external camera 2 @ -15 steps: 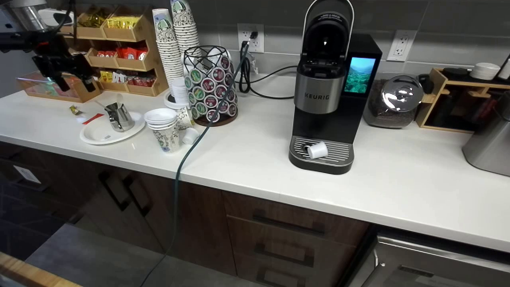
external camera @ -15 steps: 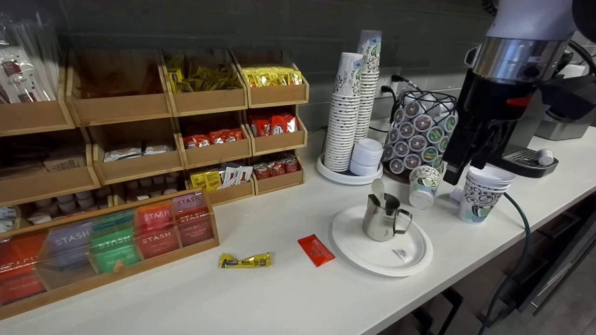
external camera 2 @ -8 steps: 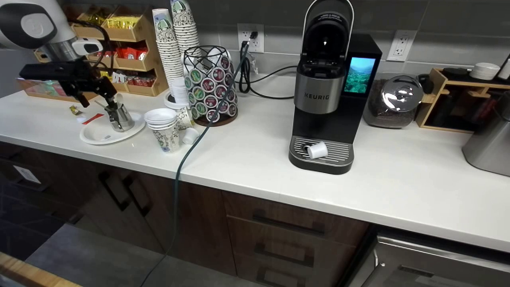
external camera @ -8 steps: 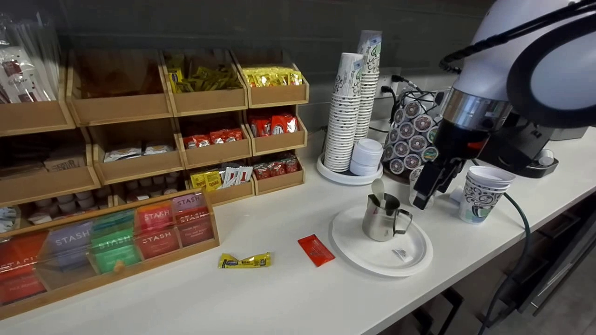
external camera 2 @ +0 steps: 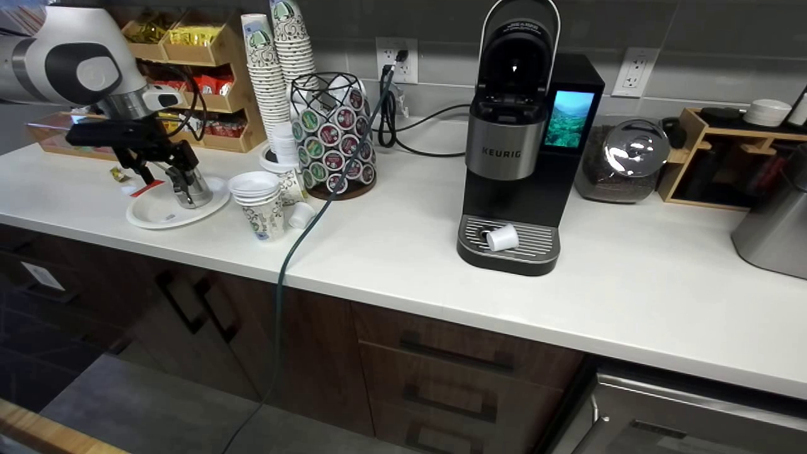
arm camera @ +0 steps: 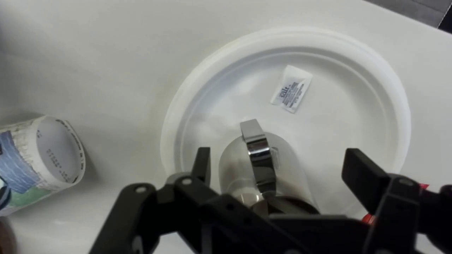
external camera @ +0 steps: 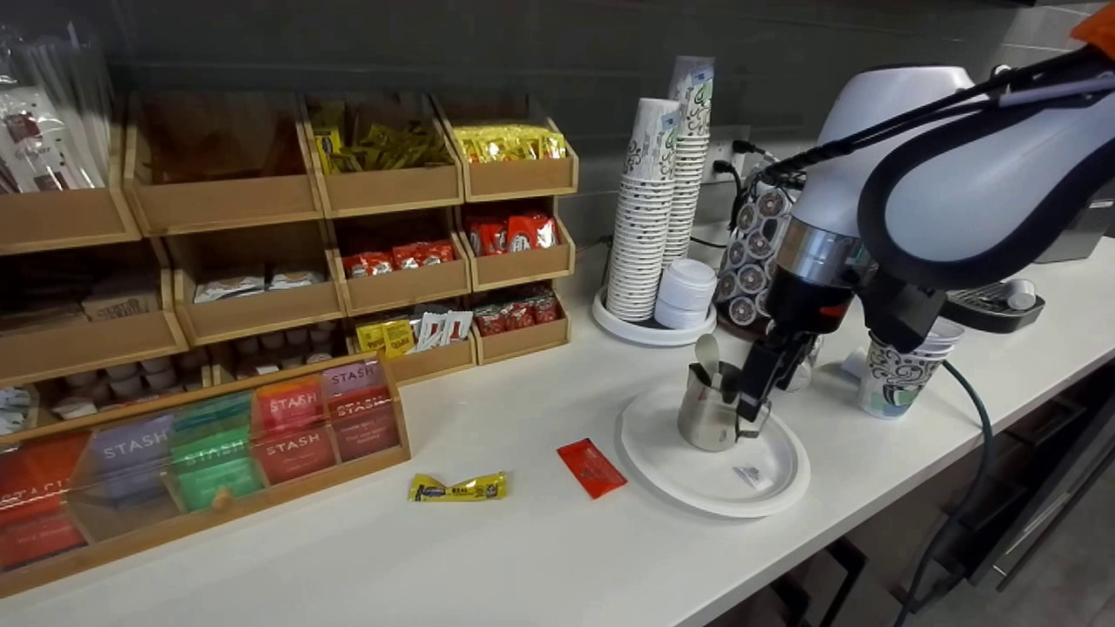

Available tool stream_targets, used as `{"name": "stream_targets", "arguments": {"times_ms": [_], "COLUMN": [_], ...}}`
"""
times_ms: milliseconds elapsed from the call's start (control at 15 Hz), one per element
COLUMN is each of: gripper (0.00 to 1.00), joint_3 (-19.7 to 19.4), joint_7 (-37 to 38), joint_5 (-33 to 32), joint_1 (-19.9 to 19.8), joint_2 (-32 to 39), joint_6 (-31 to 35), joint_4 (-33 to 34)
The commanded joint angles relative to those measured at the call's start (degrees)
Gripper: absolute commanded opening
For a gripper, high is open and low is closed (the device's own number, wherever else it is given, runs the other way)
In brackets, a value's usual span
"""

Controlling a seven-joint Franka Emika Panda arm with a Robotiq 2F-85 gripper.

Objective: Remove the silver cup from the plate

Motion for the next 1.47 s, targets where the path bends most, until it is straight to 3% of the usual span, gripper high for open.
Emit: {"name": "stream_targets", "arguments": {"times_ms": [0,67,200,667,1133,1400], "gripper": [0.83,0.63,0.57,0.01,0.04,0.04], "joint_3": [-0.46,-0.72,-1.20,-1.91,-0.57,0.60], "joint_7": [-1.18,-0.74,0.02,1.06,1.82,0.61], "joint_5": [-0.08,-0.63,-1.76,-4.18,-1.94,-1.75], "joint_1": [0.32,0.52,0.87,1.63,1.75,3.00], "joint_2": [3.06,3.35,3.44,1.99,-5.08,-7.96], "joint_6": [-1.14,-1.33,-1.71,-2.77,-3.62,-11.70], "joint_4": [3.26,3.69,4.05,3.55,0.72,3.33]}}
